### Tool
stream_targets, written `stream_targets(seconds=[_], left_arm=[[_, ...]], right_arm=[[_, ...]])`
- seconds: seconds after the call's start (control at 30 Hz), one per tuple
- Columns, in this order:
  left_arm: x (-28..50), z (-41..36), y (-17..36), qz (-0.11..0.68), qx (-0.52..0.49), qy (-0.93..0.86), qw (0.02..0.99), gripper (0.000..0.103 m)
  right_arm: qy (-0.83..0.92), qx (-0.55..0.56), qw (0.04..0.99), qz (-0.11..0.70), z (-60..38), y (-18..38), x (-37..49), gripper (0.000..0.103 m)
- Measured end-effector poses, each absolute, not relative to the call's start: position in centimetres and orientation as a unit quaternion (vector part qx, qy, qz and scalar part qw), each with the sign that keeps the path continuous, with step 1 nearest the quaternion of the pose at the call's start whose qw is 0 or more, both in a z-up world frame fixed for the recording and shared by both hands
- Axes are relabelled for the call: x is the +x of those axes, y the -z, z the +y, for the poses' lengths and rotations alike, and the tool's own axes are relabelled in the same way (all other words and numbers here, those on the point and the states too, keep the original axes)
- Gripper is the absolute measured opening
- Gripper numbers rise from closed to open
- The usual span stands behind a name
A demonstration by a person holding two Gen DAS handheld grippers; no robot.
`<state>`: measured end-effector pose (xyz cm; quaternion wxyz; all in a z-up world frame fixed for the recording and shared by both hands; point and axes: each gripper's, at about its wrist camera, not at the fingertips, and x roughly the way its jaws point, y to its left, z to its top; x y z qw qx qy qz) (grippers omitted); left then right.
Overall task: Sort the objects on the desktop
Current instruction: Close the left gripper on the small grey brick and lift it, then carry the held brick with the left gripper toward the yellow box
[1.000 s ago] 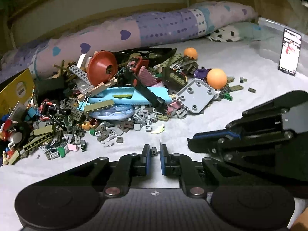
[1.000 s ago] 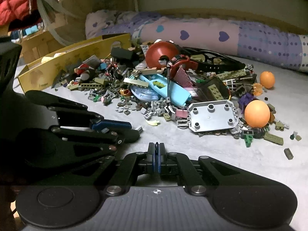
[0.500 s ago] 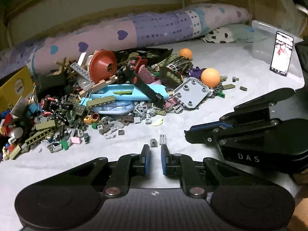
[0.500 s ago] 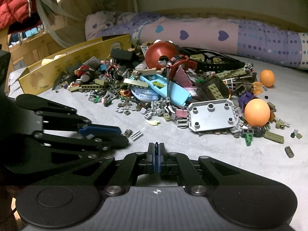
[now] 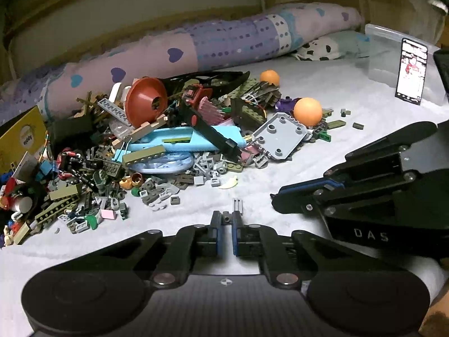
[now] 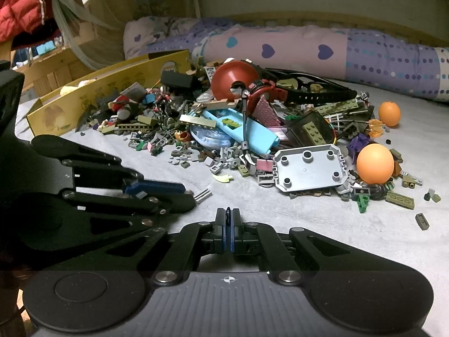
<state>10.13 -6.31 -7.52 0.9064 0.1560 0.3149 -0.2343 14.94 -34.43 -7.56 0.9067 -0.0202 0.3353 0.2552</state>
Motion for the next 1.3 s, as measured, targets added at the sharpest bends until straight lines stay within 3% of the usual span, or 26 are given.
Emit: stream_targets(seconds=[0.27, 0.5, 0.9, 1.3], left_arm=[[8.7, -4.9, 4.9, 0.243, 0.114, 0.189, 0.945, 0.007], [7.3, -4.2, 3.1, 0.228, 0.092, 0.146, 0.958, 0.007], [1.8, -2.5, 1.4, 0.178, 0.083, 0.137, 0.971, 0.007], [-1.9, -1.2, 0.2, 0.141, 0.072, 0.132, 0.978, 0.007]], right_arm=[[-0.242, -0.017, 0.918, 0.315, -34.9, 6.8, 15.0, 0.005], [-0.243, -0.036, 0.935, 0.256, -34.7, 4.5, 13.0, 0.005], [-0.222, 0.020, 0.946, 0.236, -34.3, 2.2, 7.4, 0.005], [-0.210, 0.001, 0.957, 0.203, -32.8, 1.5, 4.5, 0.005]])
